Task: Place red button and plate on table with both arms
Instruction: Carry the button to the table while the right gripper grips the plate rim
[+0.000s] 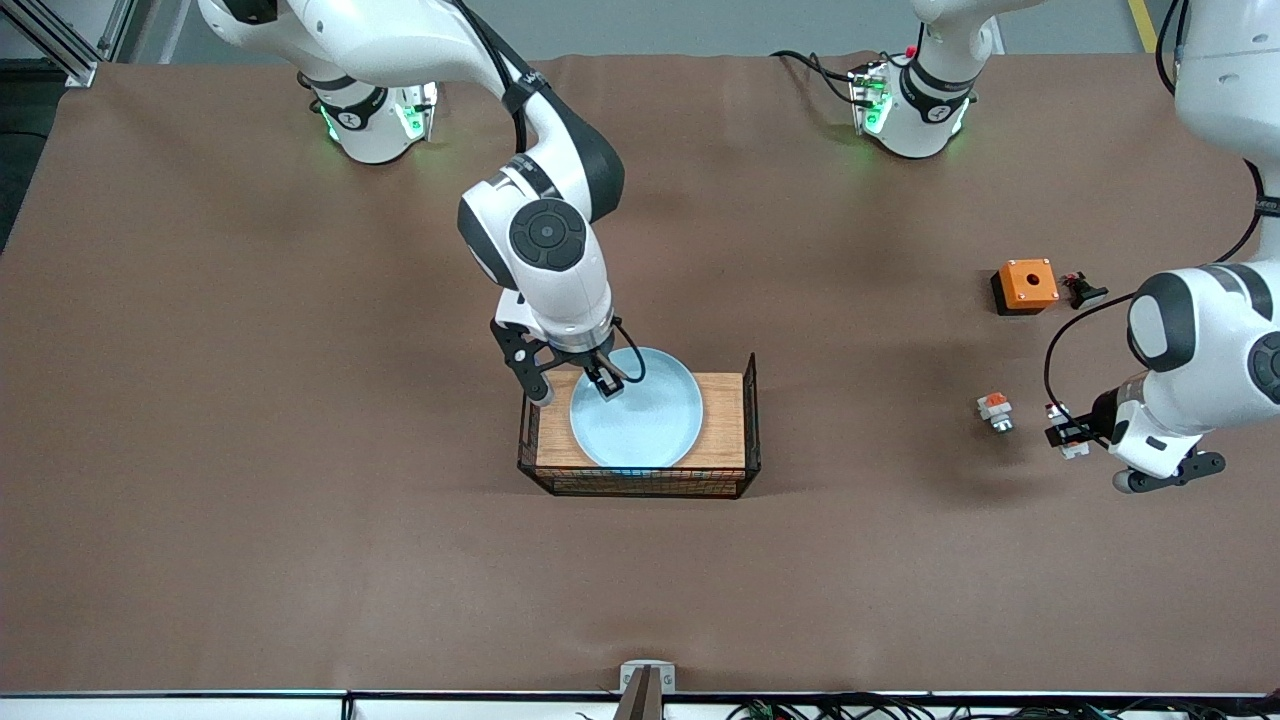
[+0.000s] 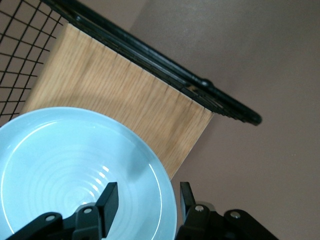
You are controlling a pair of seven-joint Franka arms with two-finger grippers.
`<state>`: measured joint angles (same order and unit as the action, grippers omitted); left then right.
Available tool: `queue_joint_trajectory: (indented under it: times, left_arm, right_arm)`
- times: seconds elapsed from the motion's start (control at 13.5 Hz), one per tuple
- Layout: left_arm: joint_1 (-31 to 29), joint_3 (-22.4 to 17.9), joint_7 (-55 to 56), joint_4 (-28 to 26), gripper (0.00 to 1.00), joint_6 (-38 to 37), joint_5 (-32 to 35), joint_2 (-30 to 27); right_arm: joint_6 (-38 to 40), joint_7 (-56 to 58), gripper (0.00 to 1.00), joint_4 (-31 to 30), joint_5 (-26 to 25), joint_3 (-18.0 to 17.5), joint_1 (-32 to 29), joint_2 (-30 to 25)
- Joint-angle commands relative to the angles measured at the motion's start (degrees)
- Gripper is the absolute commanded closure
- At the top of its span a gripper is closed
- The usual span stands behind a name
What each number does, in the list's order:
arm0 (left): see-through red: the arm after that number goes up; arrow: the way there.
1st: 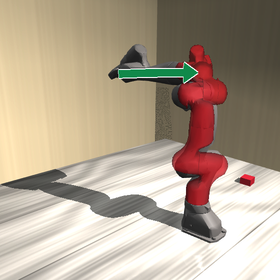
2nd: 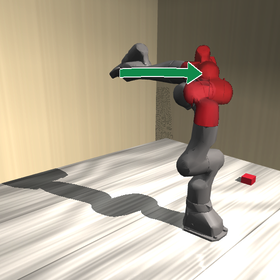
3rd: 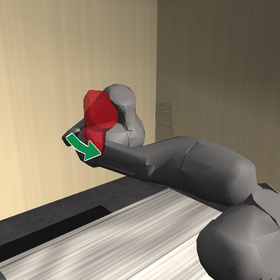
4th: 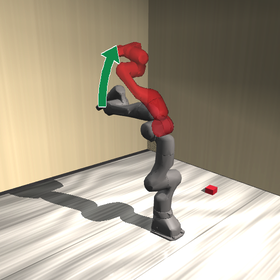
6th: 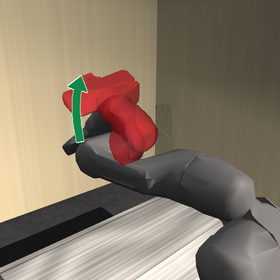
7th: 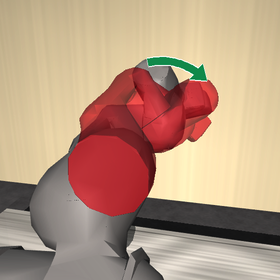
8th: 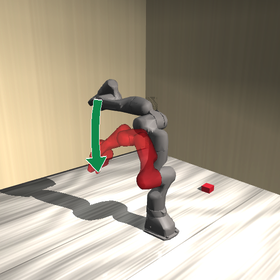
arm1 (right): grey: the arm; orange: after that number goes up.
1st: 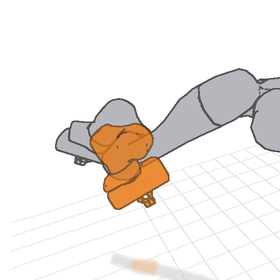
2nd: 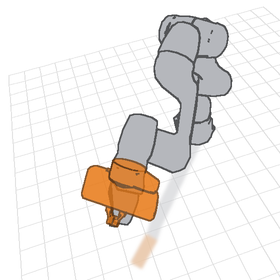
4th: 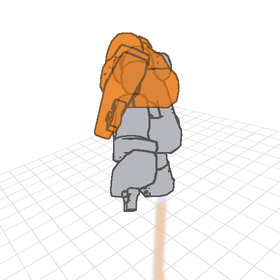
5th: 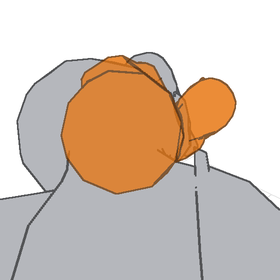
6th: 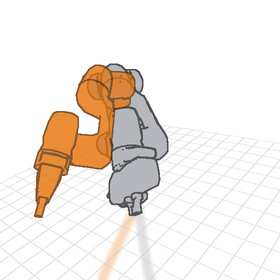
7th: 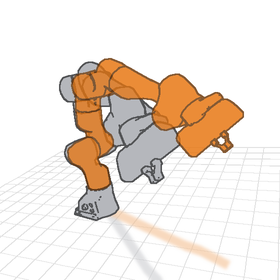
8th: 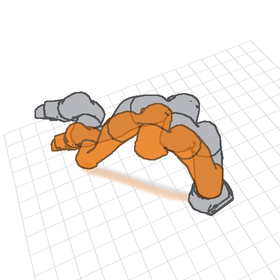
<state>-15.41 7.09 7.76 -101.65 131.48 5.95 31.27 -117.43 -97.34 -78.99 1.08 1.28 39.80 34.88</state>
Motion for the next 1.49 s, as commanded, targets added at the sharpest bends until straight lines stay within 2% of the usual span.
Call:
queue_joint_trajectory:
  times: [0.0,0.15,0.3,0.37,0.52,0.67,0.82,1.04,1.41]
  left_arm:
    - [-2.96,0.38,-4.58,-0.48,1.00,4.56,1.17,3.44]
    - [-4.10,0.38,-5.21,-0.66,0.98,6.68,1.17,5.20]
    - [-4.10,0.47,-5.21,-0.66,0.90,7.64,1.17,6.61]
    - [-3.93,0.47,-5.21,-0.66,0.77,8.00,1.17,6.79]
    - [-3.67,0.65,-5.21,-0.66,0.30,8.00,1.08,6.61]
    - [-3.58,1.17,-4.69,-0.75,0.00,7.30,1.08,4.61]
    - [-3.66,2.40,-4.60,-1.36,0.00,5.47,0.99,0.57]
    - [-3.58,5.21,-4.16,-0.84,0.00,-1.65,0.55,-7.25]
    - [-3.66,7.50,-4.42,0.65,0.00,-11.40,0.11,-17.72]
  right_arm:
    - [0.01,0.49,0.43,1.82,-1.08,-0.14,0.36,1.33]
    - [-0.61,0.49,0.43,1.73,-0.99,-0.14,0.45,1.77]
    - [-0.69,0.31,0.44,1.73,-0.90,-0.32,0.63,2.04]
    - [-1.22,0.31,0.47,1.73,-0.90,-0.32,0.63,2.04]
    - [-1.49,0.31,0.62,1.73,-0.82,-0.32,0.63,2.04]
    - [-1.57,0.31,0.74,1.73,-0.73,-0.40,0.80,1.95]
    - [-1.57,0.31,0.82,1.73,-0.73,-0.40,0.89,2.04]
    - [-1.92,0.49,0.96,1.73,-0.73,-0.40,1.07,2.04]
    - [-1.58,0.40,0.98,3.57,-0.55,-0.40,1.07,1.95]
